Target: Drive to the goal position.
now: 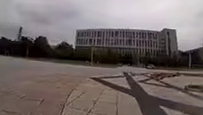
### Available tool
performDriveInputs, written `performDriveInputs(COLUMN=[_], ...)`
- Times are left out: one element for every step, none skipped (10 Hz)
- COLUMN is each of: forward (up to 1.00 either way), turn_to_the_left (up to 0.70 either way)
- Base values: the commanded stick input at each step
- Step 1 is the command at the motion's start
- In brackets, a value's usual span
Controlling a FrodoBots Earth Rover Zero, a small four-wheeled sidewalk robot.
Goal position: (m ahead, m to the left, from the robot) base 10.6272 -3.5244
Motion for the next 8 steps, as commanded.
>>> performDriveInputs(forward=[0.70, 0.70, 0.70, 0.70, 0.70, 0.70, 0.70, 0.70], turn_to_the_left=[0.00, 0.00, 0.00, 0.00, 0.00, 0.00, 0.00, 0.00])
